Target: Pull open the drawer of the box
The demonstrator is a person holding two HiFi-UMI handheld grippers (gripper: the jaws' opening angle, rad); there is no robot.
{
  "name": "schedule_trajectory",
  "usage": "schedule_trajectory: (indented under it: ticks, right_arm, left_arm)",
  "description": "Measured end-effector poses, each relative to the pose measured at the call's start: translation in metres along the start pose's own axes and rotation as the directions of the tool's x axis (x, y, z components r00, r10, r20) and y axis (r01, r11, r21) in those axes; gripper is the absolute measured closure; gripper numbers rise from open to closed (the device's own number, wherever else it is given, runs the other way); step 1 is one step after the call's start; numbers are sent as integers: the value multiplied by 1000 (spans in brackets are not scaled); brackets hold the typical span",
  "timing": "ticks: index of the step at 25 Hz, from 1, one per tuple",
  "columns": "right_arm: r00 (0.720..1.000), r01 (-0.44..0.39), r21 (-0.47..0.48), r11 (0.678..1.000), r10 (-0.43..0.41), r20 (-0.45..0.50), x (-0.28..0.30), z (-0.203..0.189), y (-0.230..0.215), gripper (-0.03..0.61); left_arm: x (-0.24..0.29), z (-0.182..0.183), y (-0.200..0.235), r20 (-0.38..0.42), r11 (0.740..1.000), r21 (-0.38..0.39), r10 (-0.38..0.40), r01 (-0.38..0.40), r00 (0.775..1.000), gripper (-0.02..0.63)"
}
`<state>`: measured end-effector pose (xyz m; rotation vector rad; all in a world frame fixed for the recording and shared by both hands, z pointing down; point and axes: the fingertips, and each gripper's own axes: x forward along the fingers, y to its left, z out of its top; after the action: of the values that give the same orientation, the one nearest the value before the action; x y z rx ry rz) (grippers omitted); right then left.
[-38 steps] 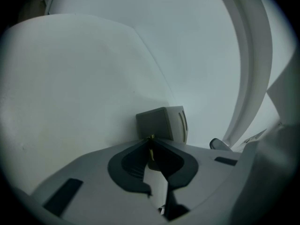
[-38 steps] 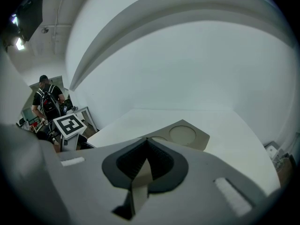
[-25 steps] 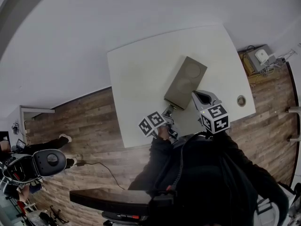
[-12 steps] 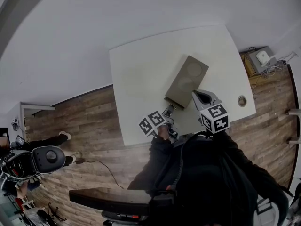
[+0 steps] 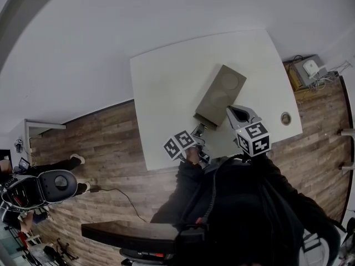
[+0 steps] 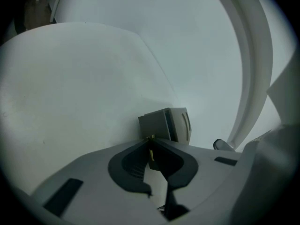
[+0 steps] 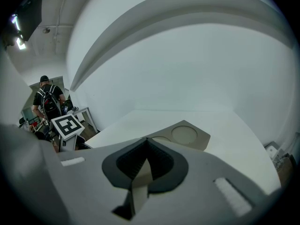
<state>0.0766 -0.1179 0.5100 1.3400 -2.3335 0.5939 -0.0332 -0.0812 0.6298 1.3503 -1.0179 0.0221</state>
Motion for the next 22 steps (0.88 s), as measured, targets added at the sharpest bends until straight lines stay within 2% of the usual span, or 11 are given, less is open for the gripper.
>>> schedule_trajectory:
  ticks: [22]
  right_arm:
    - [1000,-9,-8,1000,9,-2,-5,-2,5,584]
  left_arm:
    - [-10,-1,5,13,1000,-3,20,-20,1000,588]
